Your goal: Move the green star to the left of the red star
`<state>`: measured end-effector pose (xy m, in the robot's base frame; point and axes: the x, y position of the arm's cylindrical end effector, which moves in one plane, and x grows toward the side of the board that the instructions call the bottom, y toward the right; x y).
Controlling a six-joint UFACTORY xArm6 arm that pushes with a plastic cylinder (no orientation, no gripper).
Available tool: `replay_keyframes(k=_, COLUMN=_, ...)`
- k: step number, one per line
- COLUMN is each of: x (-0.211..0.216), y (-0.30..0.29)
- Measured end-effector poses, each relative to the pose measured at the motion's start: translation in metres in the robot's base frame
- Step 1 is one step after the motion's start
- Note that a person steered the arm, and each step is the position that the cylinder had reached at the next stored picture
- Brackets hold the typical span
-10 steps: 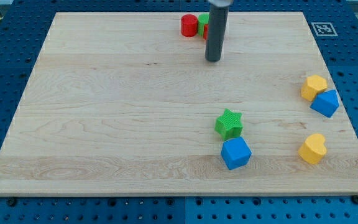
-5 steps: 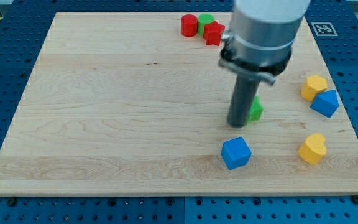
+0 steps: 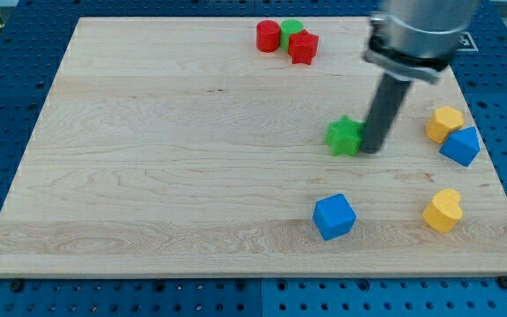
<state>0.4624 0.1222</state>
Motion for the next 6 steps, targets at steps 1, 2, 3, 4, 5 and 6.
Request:
replay_keyframes(k=1, x=-0.01, y=-0.058)
replay_keyframes(k=2, x=-0.025, y=-0.105)
replay_keyframes(k=3, x=-0.036, y=-0.123)
replay_keyframes(k=4, x=0.008, y=-0.115)
replay_keyframes(k=5, x=0.036, y=-0.161)
replay_keyframes(k=6, x=-0.015, y=-0.172)
